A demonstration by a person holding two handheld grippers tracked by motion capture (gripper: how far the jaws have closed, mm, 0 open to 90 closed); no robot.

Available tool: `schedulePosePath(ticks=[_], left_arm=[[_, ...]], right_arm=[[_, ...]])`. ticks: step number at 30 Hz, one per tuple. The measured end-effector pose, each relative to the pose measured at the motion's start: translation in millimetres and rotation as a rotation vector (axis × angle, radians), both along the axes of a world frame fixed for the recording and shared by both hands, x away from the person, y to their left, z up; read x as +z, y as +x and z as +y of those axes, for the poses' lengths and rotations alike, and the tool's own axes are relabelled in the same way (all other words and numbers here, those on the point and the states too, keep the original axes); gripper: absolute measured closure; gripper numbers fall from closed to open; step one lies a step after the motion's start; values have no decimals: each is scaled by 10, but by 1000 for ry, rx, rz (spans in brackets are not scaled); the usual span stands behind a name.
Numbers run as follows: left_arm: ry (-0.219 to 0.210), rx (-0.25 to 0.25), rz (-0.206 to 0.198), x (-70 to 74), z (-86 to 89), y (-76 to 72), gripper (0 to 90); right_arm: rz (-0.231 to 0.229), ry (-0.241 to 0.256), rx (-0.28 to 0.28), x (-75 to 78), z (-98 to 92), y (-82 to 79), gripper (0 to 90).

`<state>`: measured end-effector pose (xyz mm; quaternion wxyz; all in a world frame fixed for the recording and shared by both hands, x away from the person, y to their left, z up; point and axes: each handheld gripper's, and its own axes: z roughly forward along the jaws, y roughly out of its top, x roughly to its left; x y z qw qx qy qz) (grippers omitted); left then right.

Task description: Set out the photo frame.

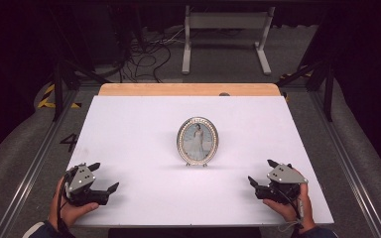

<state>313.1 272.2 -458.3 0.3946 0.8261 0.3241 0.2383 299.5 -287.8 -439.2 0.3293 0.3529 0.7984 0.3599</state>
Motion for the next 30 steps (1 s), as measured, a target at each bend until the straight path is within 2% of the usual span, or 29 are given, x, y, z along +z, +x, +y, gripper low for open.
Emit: schedulePosePath(ticks=[5, 10, 16, 30], left_arm=[[6, 5, -4, 0, -31, -9, 90], [-17, 9, 0, 9, -33, -2, 91], [-10, -5, 10, -5, -64, -7, 90], [-13, 5, 14, -13, -100, 6, 91]], right_arm=[[4, 5, 6, -18, 7, 6, 165], [2, 14, 11, -23, 8, 4, 165], [9, 10, 15, -33, 23, 14, 165], [20, 18, 23, -53, 46, 34, 165]])
